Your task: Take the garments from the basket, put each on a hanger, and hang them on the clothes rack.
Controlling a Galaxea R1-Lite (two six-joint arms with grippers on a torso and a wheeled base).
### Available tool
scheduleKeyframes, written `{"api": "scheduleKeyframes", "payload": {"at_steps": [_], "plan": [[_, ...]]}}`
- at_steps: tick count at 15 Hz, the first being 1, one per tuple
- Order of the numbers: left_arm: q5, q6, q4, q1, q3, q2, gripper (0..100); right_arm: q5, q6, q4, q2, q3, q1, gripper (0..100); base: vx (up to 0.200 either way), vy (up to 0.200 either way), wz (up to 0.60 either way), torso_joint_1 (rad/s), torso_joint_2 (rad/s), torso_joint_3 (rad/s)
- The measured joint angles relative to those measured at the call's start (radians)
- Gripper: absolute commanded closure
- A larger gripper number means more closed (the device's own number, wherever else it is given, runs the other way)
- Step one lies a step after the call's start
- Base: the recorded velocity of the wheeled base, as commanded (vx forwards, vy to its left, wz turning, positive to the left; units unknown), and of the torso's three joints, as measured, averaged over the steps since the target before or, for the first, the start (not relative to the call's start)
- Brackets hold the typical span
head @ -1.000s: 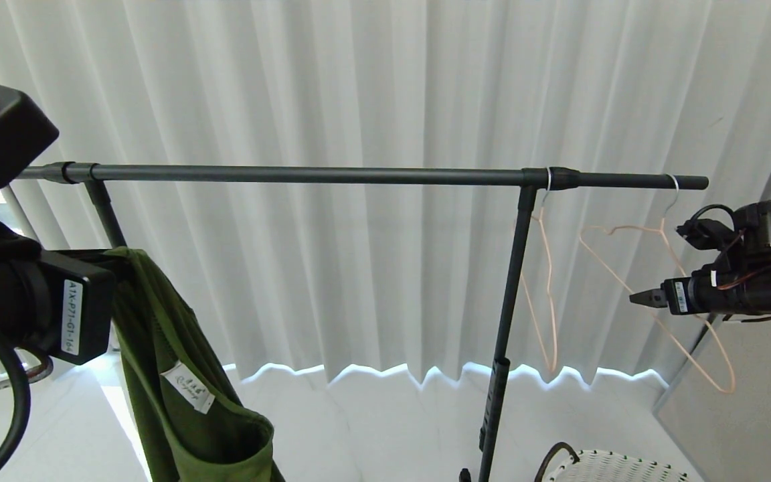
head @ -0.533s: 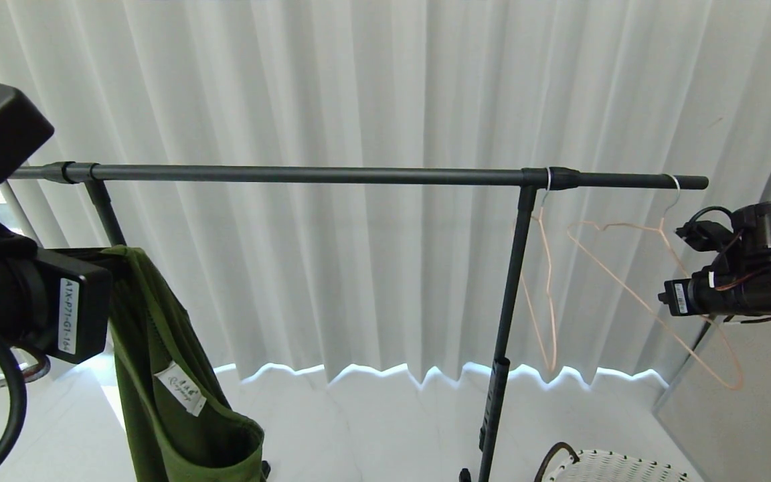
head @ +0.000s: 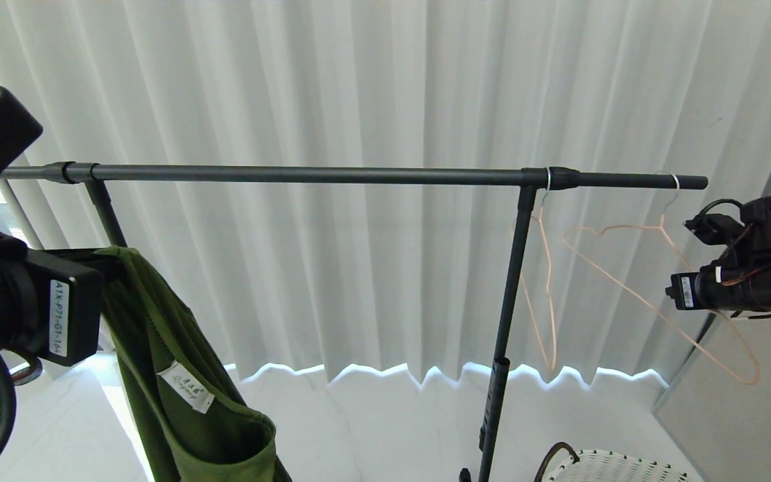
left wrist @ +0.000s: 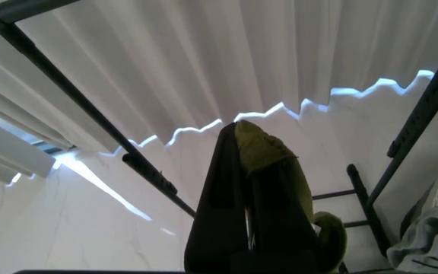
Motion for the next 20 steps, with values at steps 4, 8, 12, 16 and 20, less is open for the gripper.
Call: {"api": "scheduleKeyframes", "payload": {"at_steps": [4, 8, 12, 16, 20], "plan": [[0.0, 0.001, 0.0, 0.001, 0.001, -0.005, 100, -0.02, 0.003, 0.003, -0.045, 0.004, 0.0, 100, 0.0, 0.0, 0.0, 0.0, 0.0, 0.0], [0.0, 0.001, 0.0, 0.001, 0.0, -0.02, 100, -0.027, 0.03, 0.004, -0.099, 0.006, 0.006, 100, 0.0, 0.0, 0.0, 0.0, 0.0, 0.0], [0.0, 0.001, 0.0, 0.001, 0.002, -0.027, 100, -0.046, 0.033, 0.005, -0.153, 0.029, 0.008, 100, 0.0, 0.0, 0.0, 0.0, 0.0, 0.0], [0.0, 0.001, 0.0, 0.002, 0.025, -0.025, 100, -0.11, 0.033, 0.004, -0.237, 0.108, 0.031, 100, 0.0, 0.0, 0.0, 0.0, 0.0, 0.0], [0.002, 0.001, 0.0, 0.005, 0.075, -0.026, 100, -0.175, 0.033, 0.005, -0.351, 0.201, 0.086, 100, 0.0, 0.0, 0.0, 0.0, 0.0, 0.0]]}}
